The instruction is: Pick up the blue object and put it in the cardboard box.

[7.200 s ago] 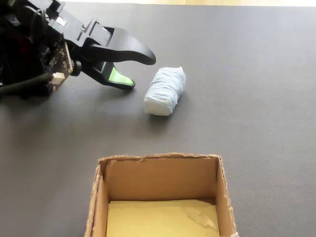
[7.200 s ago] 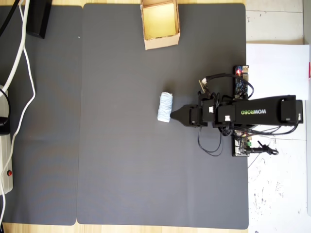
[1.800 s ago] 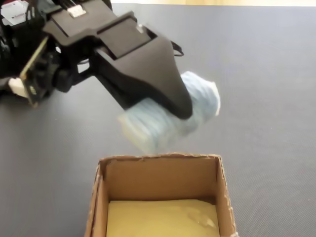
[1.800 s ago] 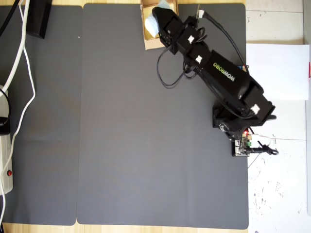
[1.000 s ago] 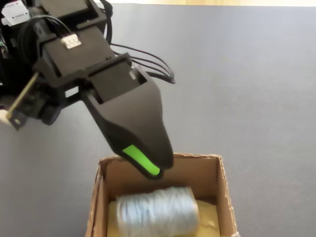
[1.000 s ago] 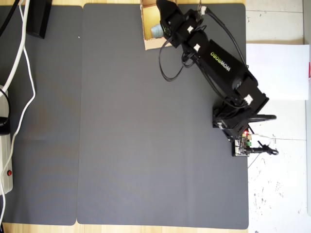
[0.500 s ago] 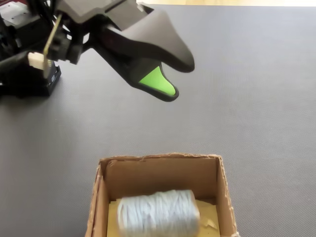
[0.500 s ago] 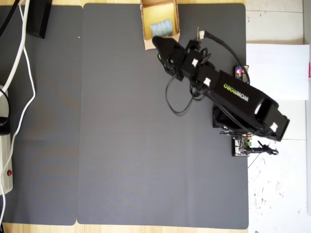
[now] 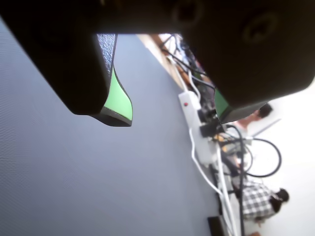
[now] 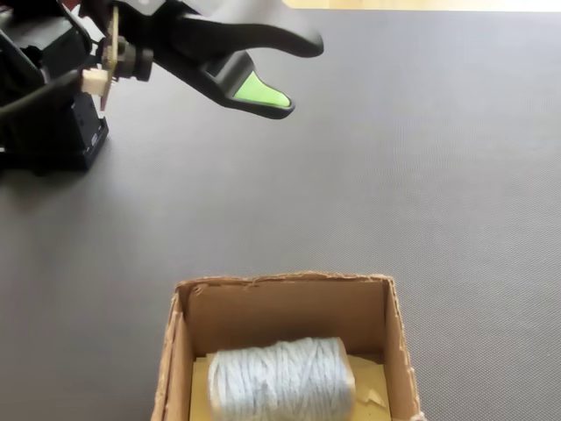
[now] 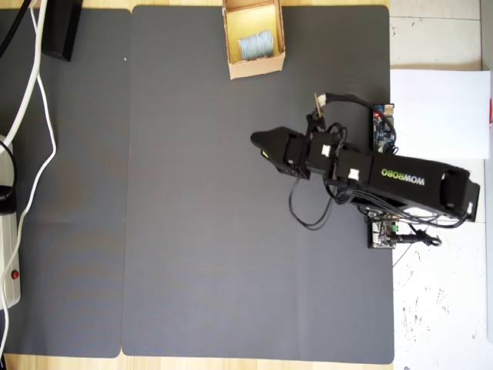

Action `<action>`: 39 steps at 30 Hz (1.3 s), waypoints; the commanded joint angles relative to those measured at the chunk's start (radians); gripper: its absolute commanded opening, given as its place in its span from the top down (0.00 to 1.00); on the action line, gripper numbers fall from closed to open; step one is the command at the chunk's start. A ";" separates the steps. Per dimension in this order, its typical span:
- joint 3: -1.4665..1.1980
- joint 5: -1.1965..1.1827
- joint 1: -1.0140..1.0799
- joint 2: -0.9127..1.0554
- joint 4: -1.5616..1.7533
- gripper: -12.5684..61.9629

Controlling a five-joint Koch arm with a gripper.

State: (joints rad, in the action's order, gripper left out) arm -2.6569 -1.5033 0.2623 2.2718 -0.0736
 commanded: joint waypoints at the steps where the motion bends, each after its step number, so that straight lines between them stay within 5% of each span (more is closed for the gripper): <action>1: -0.005 -0.028 -0.015 0.071 0.100 0.39; 22: -0.460 -0.046 -0.083 0.098 0.206 0.36; 39: -0.462 -0.040 -0.095 0.097 0.017 0.36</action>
State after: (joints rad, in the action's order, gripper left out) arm -3.0787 -1.5248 0.1703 2.2734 0.0583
